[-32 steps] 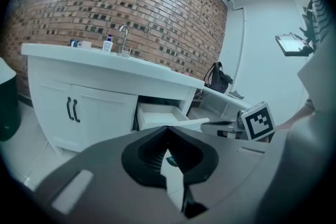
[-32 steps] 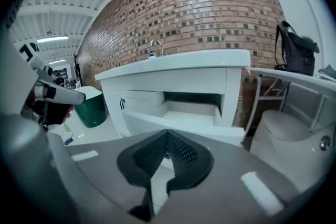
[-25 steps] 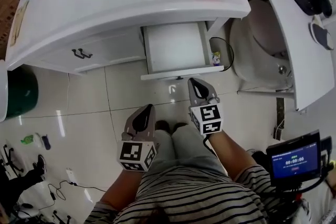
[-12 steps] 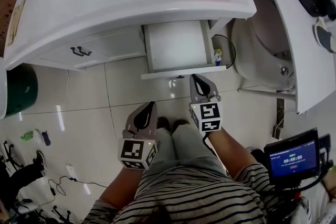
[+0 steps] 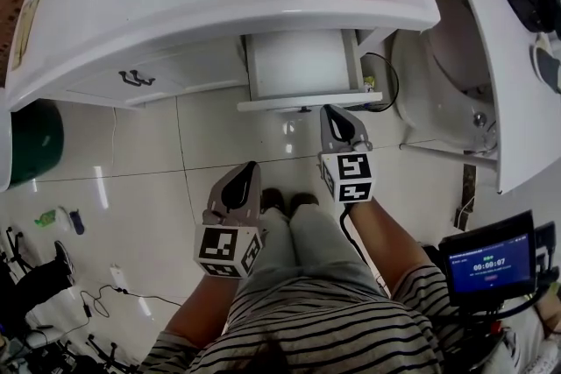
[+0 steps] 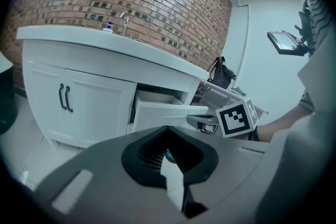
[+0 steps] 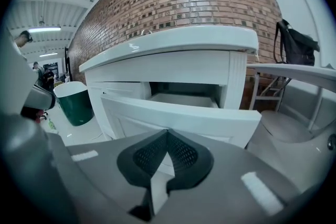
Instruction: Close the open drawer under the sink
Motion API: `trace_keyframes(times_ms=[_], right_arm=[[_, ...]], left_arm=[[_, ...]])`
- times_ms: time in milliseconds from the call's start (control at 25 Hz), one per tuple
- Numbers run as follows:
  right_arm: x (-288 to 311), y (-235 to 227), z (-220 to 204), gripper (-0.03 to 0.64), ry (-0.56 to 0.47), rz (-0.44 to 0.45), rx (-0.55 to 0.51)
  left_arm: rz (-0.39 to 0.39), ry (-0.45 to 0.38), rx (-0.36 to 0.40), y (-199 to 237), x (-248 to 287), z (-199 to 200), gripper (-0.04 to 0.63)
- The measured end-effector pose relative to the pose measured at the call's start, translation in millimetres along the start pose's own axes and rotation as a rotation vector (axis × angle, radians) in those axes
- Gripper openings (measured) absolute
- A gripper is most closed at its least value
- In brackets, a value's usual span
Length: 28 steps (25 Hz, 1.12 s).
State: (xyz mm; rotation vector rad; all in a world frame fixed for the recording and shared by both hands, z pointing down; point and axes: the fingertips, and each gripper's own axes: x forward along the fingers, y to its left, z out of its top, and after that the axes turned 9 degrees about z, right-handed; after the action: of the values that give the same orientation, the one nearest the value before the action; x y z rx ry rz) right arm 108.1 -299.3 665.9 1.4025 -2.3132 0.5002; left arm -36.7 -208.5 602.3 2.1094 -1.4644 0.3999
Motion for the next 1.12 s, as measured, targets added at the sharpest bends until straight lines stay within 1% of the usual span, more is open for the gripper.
trace_keyframes(times_ms=[440,800,1120], right_arm=[[17.2,-13.4,14.3,0.0,-0.004,-0.039,0.026],[33.0,-21.9,28.2,0.0,-0.002,-0.056,0.015],[51.6,-29.7,29.1,0.0,-0.015,-0.041,0.01]], left_arm=[[0.023,0.014,-0.021,2.1,-9.0,-1.6,0.012],[0.043,0.013,-0.04,11.8,-11.1,7.5,0.012],[0.054,0.024,-0.046,15.9,-0.2,1.0,0.012]])
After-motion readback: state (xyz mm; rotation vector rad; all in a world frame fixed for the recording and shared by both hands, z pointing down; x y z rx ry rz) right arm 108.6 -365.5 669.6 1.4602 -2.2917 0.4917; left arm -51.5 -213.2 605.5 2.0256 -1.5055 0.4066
